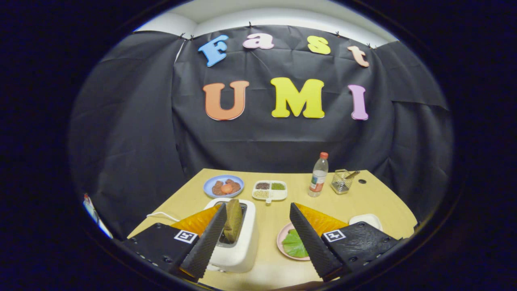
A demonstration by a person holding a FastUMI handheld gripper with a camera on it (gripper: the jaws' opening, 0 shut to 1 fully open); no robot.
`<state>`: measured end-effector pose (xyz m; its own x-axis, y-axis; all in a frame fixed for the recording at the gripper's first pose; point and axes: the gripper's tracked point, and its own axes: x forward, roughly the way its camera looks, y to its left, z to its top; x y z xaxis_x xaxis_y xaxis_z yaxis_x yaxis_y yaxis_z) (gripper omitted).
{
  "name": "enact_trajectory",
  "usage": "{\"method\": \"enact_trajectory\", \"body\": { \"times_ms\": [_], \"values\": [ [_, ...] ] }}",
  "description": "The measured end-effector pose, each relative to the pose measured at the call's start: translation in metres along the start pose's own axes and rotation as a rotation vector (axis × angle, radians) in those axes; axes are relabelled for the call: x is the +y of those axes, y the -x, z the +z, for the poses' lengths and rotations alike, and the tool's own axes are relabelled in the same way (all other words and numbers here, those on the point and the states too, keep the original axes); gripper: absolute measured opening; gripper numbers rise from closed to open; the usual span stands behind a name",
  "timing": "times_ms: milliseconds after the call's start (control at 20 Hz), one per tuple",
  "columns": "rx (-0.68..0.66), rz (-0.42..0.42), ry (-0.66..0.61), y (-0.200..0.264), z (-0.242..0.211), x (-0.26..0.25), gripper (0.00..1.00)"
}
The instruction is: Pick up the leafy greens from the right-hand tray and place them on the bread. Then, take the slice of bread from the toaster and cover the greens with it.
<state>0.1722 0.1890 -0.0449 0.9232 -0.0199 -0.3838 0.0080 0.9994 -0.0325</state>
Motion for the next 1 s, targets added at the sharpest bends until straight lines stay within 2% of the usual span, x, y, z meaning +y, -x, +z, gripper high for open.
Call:
{"method": "enact_trajectory", "body": {
  "times_ms": [250,500,800,1000],
  "values": [
    [0.045,0.035,-0.044,-0.035,-0.001,0.022,0.97],
    [0.139,0.016,-0.013,-0.076,-0.024,0.029,0.97],
    [0.201,0.002,-0.005,-0.102,-0.044,0.031,0.97],
    [0.263,0.001,0.005,-0.107,-0.061,0.032,0.66]
  ]
}}
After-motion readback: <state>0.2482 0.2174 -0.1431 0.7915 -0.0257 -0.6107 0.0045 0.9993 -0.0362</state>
